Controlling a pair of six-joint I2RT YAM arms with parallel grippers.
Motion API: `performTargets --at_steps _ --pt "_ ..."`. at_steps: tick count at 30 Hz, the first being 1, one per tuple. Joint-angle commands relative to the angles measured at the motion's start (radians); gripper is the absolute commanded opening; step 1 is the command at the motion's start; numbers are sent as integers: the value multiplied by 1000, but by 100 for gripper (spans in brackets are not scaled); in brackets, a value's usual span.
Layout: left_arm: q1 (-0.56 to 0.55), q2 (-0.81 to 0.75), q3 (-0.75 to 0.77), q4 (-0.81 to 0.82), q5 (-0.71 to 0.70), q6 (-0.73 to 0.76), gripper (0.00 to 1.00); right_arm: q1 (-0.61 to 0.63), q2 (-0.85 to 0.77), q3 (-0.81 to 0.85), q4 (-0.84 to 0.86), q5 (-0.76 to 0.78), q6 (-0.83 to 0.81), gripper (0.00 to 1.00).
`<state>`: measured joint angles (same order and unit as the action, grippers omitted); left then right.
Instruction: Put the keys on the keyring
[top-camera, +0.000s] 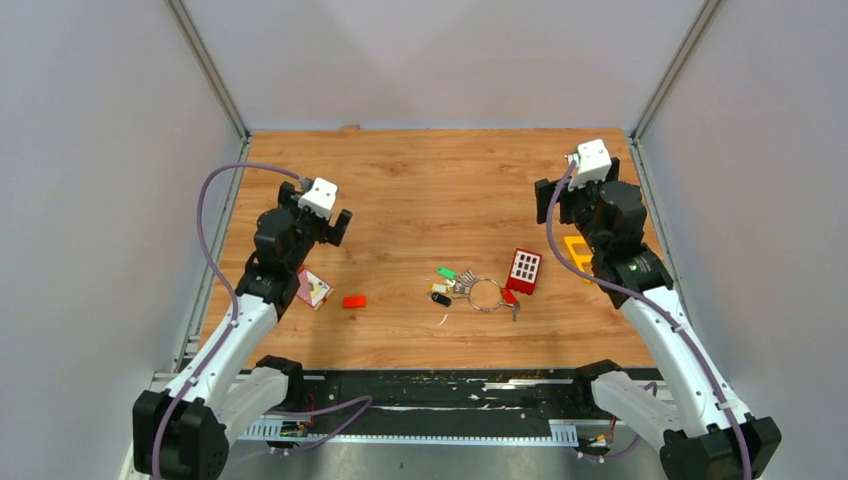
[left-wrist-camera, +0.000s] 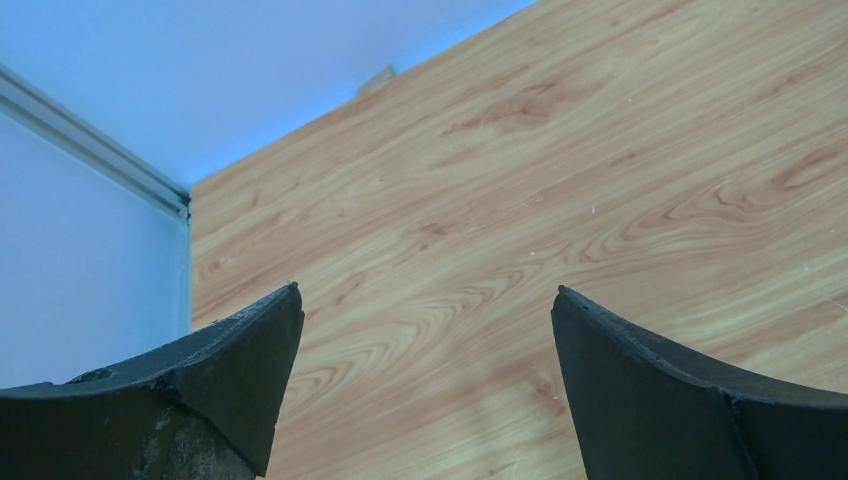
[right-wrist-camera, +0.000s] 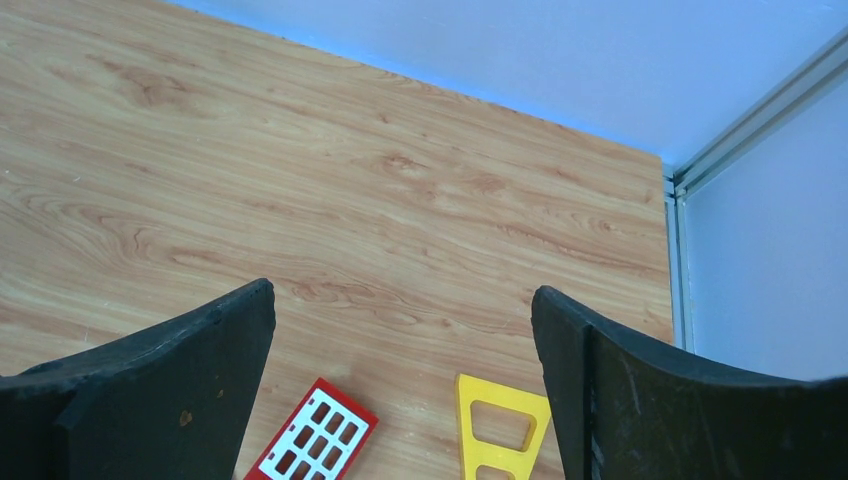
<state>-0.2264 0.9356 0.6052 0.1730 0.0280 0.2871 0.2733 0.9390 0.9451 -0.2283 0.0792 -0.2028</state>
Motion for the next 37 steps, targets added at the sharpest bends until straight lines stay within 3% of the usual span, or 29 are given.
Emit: performTargets --at_steps 1,8,16,25,37 --pt "7 -46 15 -23 -55 26 100 -3 -15 -15 -39 47 31 100" --pt "7 -110 -17 -32 -50 -46 100 -3 -89 -112 -9 66 53 100" --pt "6 -261 -133 -48 -34 -29 100 -12 -265 -276 73 103 28 100" --pt "6 -390 -216 26 -56 -65 100 -13 -250 -273 69 113 16 100" --pt "7 -416 -227 35 -54 -88 100 -9 -267 -283 72 96 5 100"
